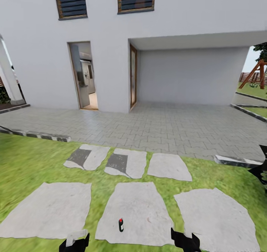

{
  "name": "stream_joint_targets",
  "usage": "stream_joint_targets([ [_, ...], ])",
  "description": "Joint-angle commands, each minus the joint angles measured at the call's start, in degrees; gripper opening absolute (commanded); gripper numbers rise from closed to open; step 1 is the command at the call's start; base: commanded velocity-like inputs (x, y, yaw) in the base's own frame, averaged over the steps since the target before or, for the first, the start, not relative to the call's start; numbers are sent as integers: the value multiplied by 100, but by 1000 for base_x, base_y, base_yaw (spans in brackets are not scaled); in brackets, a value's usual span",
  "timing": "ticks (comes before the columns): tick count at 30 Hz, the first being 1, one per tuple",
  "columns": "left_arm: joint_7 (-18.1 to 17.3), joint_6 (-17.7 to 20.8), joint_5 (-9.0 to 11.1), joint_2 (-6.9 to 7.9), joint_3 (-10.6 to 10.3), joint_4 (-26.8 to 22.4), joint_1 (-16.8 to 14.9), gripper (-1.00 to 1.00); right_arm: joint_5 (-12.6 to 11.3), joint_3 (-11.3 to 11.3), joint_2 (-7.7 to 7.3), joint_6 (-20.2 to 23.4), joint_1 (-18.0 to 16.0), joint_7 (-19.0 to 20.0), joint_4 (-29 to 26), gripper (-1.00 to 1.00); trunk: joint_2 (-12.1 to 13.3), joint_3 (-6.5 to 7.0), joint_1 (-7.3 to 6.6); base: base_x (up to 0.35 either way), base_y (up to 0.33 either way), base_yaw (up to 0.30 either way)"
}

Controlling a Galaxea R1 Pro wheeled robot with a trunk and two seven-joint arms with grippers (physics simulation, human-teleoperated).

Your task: In the garden, pick up the pesticide atomizer on the floor and spray pesticide onto both trees until each tree trunk is fully covered.

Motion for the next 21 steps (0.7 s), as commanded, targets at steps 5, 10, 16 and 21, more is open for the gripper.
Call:
stream_joint_targets([
  [5,6,-17,41,2,-17,5,-3,100,-2,-28,6,-19,-4,3,1,100,-2,-4,5,0,324,-106],
  [10,6,-17,41,2,-17,5,-3,100,-6,-35,4,-19,-5,3,2,100,-2,5,5,0,206,-226],
  [16,6,-17,41,2,-17,2,-3,100,-8,-42,-2,-19,-5,3,1,100,-2,19,5,0,35,-269],
  [21,6,-17,41,2,-17,4,-2,100,-6,-43,-2,-19,-5,3,-2,100,-2,33,5,48,48,-276],
])
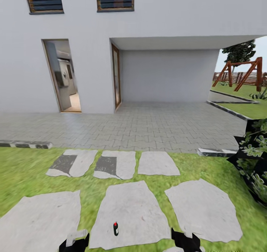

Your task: In the garden, pick up the pesticide atomizer on the floor and spray pesticide onto both trees until each tree trunk is fully covered.

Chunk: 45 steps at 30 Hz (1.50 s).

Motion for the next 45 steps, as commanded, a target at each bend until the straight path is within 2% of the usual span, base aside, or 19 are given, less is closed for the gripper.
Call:
stream_joint_targets([
  [1,7,-16,35,2,-11,1,-2,100,-1,-23,8,-21,-4,2,3,100,-3,-3,1,158,140,-277],
  [14,7,-16,35,2,-11,-4,-2,100,-3,-23,6,-21,-5,2,-1,100,-3,13,1,206,180,-157],
  [22,7,-16,35,2,-11,-7,4,100,-4,-23,6,-21,-5,2,-1,100,-3,43,1,24,36,-264],
  [36,7,-16,35,2,-11,-7,6,100,-3,-23,6,-21,-5,2,-1,100,-3,86,1,1,283,-196],
  [45,7,-16,35,2,-11,-7,6,100,-5,-29,5,-21,-5,6,-1,100,-3,128,1,0,83,-258],
])
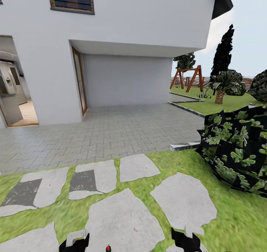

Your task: In the garden, pick up the pesticide atomizer on the floor and spray pesticide onto both trees until each tree trunk is fully covered.

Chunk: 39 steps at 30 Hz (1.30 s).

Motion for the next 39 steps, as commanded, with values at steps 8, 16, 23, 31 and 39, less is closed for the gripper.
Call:
stream_joint_targets([
  [8,7,-40,33,2,-10,1,-2,100,4,-9,10,-21,-5,7,-2,100,-3,9,0,0,6,-92],
  [16,7,-42,27,2,-9,1,-2,100,5,-7,15,-21,-5,7,4,100,-3,10,0,-145,-17,-7],
  [23,7,-42,26,0,-9,1,-2,100,6,-4,16,-18,-5,7,5,100,-3,10,0,-35,-2,0],
  [31,7,-42,27,1,-10,1,-2,100,6,-5,16,-19,-5,7,-2,100,-3,10,0,-3,0,0],
  [39,15,-42,17,-8,-8,-2,-2,100,6,7,24,-13,-5,7,4,100,-3,10,0,0,0,0],
])
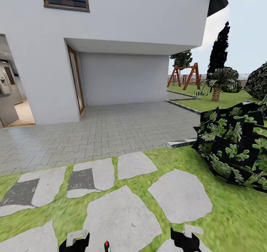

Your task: In the garden, pick up the pesticide atomizer on the floor and spray pesticide onto both trees until each tree trunk is fully covered.

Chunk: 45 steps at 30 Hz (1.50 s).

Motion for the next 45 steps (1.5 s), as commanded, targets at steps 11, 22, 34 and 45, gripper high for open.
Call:
stream_joint_targets([
  [11,7,-17,33,1,-22,10,-3,100,-2,2,21,-19,-3,2,8,100,-3,-6,0,0,0,0],
  [22,3,-17,33,1,-36,5,-2,100,55,31,24,-19,-4,2,40,100,-3,-6,0,0,0,0],
  [34,-169,20,46,10,-12,-113,-16,100,78,941,251,15,-12,-447,20,100,-124,-60,66,0,0,0],
  [45,-368,1134,55,30,11,-1621,-41,100,-5,1935,454,302,-137,-1382,-576,100,-565,-257,307,0,0,0],
])
